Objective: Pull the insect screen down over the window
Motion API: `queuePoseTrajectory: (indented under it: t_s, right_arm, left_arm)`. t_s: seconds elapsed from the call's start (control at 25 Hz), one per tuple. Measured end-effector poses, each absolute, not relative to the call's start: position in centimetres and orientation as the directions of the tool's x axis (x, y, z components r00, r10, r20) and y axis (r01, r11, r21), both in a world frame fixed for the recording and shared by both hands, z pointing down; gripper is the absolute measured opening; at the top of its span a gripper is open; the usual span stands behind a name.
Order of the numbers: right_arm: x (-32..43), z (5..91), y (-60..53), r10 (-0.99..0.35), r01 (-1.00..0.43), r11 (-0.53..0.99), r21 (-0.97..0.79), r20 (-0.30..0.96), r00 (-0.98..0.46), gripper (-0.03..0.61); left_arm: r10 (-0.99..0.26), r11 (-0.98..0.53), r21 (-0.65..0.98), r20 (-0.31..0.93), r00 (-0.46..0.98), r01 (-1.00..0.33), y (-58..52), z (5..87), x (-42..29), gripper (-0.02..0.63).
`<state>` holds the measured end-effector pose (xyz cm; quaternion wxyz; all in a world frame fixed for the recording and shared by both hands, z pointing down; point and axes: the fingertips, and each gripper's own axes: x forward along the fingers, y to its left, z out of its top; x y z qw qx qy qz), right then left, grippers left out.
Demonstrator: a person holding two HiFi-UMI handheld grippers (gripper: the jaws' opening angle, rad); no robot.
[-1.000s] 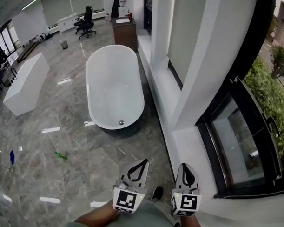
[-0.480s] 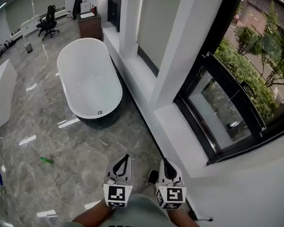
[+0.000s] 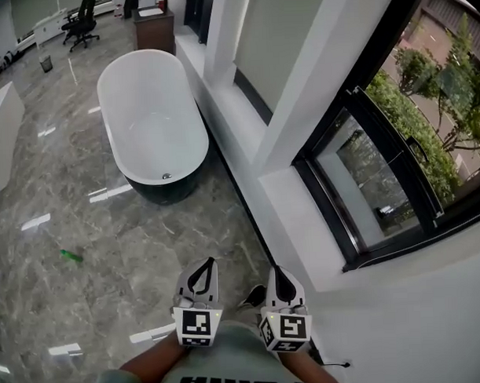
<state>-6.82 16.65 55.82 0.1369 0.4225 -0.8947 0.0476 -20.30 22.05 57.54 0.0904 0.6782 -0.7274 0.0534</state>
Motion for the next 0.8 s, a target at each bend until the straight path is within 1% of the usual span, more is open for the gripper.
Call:
queuePoseTrajectory:
  t_s: [0.24, 0.4, 0.8]
  right_arm:
    - [-7.2, 56.5, 17.8, -0.729, -0.751, 0.659, 0.047, 0.286, -0.622, 0.003]
    - [-7.5, 56.2, 18.1, -0.721, -0.745, 0.666, 0.051, 0.3, -0.624, 0.003]
    - [-7.7, 56.7, 18.3, -0.694, -0.714, 0.698, 0.052, 0.292, -0.658, 0.003]
  left_arm:
    - [-0.98, 0.082, 0.056, 0.185, -0.071, -0.995, 22.8, 57.5, -20.3, 0.013]
    - [-0.978, 0.097, 0.062, 0.192, -0.084, -0.993, 23.2, 57.4, -20.7, 0.013]
    - [-0.976, 0.119, 0.058, 0.192, -0.106, -0.991, 23.9, 58.0, -20.4, 0.013]
